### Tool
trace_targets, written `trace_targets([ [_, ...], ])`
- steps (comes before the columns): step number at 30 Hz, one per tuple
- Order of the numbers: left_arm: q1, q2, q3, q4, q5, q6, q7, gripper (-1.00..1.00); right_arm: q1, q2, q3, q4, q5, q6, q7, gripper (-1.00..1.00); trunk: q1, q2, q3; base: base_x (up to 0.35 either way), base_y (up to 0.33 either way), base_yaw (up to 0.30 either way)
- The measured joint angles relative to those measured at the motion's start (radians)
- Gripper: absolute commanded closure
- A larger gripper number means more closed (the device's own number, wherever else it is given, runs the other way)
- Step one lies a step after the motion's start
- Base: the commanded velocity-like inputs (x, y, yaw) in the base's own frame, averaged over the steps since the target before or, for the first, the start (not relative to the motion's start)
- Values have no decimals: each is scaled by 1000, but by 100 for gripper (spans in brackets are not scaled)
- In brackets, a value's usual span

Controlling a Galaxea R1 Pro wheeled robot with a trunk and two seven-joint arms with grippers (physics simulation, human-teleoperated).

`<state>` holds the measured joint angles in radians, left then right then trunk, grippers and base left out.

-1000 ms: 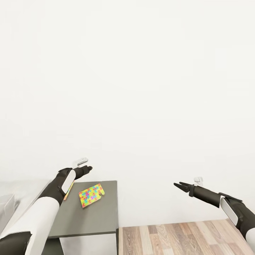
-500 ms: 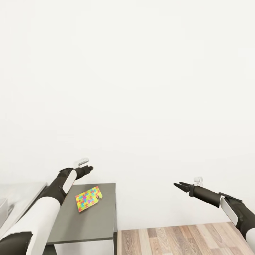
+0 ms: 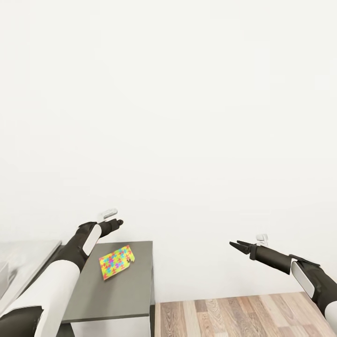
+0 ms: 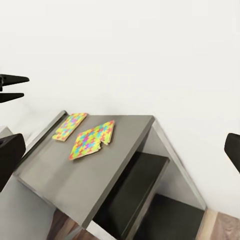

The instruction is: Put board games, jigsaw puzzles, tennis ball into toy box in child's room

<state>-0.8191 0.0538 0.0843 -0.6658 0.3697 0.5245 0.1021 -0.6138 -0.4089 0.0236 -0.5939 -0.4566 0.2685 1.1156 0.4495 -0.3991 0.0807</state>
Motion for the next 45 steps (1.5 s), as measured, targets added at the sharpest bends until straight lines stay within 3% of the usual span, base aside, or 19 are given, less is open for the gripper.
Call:
trace_targets([
  [30, 0, 0, 0, 0, 2, 7, -1, -100, 0, -1, 0, 0, 0, 0, 0, -100, 0, 0, -48, 54, 0, 0],
  [45, 0, 5, 3, 5, 0, 115, 4, -100, 0, -1, 0, 0, 1, 0, 0, -100, 0, 0, -73, 0, 0, 0],
])
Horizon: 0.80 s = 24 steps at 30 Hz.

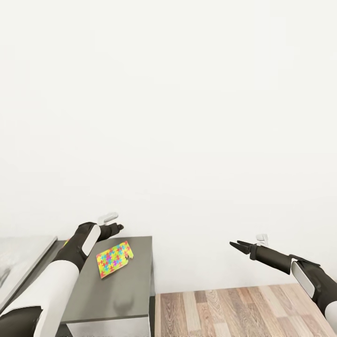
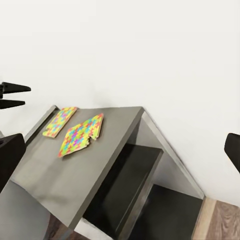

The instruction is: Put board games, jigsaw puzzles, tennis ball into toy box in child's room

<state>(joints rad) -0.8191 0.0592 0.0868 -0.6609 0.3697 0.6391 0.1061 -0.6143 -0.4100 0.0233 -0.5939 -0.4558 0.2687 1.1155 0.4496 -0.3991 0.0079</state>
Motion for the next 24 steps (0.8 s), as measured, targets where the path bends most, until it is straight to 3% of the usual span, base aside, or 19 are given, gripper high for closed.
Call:
trace_targets([
  [8, 0, 2, 3, 1, 1, 0, 60, -100, 0, 0, -1, 0, -1, 0, 0, -100, 0, 0, -13, 0, 0, 0],
  [24, 1, 3, 3, 1, 3, -10, 71, -100, 0, 0, -6, 0, -13, -1, 5, -100, 0, 2, -37, 0, 0, 0],
])
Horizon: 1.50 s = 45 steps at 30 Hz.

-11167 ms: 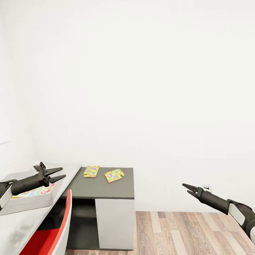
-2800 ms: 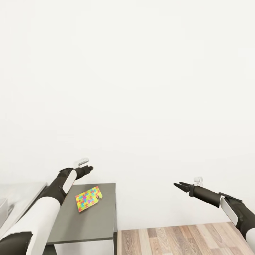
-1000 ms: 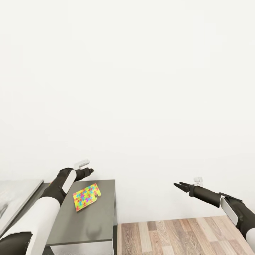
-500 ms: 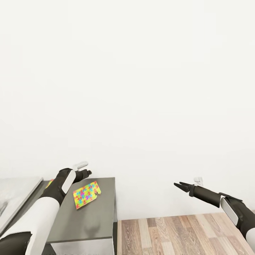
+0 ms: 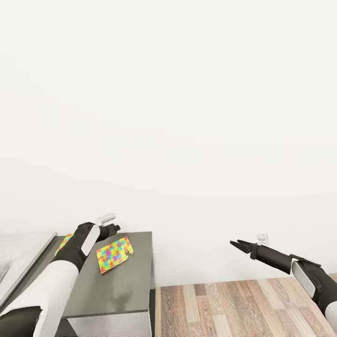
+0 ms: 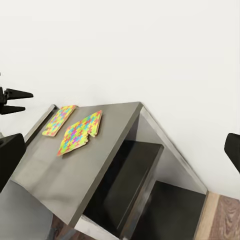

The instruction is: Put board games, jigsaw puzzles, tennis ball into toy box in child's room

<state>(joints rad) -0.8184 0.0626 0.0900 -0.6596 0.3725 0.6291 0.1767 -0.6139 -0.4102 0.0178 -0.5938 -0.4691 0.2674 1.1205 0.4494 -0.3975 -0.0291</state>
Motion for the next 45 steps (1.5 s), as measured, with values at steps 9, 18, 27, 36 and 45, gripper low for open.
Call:
trace_targets([
  [9, 0, 0, 0, 0, 0, -2, 0, -100, 0, 1, 0, 0, 4, 0, -2, -100, 0, 0, -15, 0, 0, 0],
  [18, 0, 4, 1, 0, 3, -1, -9, -100, 0, 1, 0, 0, 3, -2, 0, -100, 0, 0, -29, 0, 0, 0],
  [27, 0, 7, 1, -6, 3, -1, -12, -100, 0, 0, -1, 0, 5, -1, 1, -100, 0, 0, -44, 0, 0, 0],
  [36, 0, 8, 2, -8, 3, -1, -12, -100, 0, 0, -1, -1, -1, -4, 0, -100, 0, 0, -54, 0, 0, 0],
  [45, 0, 8, 2, -8, 3, 0, -12, -100, 1, 0, -1, -2, 5, -5, 0, -100, 0, 0, -55, 0, 0, 0],
])
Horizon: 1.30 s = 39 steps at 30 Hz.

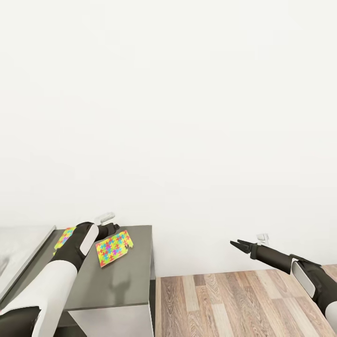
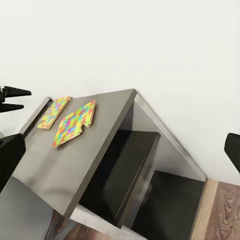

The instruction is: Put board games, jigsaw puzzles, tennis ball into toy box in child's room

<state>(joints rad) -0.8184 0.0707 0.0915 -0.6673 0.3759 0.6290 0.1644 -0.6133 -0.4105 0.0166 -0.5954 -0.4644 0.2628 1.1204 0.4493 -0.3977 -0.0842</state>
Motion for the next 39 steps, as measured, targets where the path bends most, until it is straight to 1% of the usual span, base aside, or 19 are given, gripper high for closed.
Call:
trace_targets([
  [20, 0, 0, 0, 0, 0, 0, 0, -100, 0, 0, 1, 0, 0, 2, -1, -100, 0, 0, 0, 3, 0, 0],
  [39, 0, 0, 0, 0, -1, 0, 1, -100, 0, 1, 3, 0, 3, 0, 1, -100, 0, 0, 0, 103, 8, 0],
])
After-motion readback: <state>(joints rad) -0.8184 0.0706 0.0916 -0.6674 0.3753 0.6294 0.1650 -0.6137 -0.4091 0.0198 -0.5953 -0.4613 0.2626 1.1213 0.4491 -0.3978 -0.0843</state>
